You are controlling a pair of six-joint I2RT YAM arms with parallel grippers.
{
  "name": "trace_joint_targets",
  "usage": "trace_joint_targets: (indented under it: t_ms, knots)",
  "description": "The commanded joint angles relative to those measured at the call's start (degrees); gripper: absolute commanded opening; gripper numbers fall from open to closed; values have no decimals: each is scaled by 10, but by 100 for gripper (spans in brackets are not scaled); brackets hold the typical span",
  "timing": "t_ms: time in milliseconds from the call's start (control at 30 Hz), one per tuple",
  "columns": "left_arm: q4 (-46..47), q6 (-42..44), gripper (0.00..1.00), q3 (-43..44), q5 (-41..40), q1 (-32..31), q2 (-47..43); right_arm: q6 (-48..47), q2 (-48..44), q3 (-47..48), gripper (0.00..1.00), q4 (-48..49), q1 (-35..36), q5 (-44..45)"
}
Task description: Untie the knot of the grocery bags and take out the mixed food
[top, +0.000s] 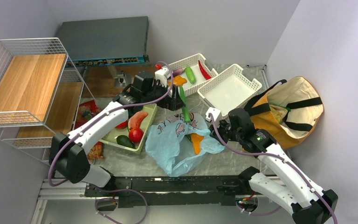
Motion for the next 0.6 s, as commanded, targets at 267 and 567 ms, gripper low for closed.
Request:
trace_joint_targets:
  t_ms: [267,567]
  knots:
    - [83,-286,99,19,-75,-16,187,-6,7,13,0,17,-1,-3]
    - [172,-308,56,57,-12,-24,260,-1,7,23,0,-1,0,15]
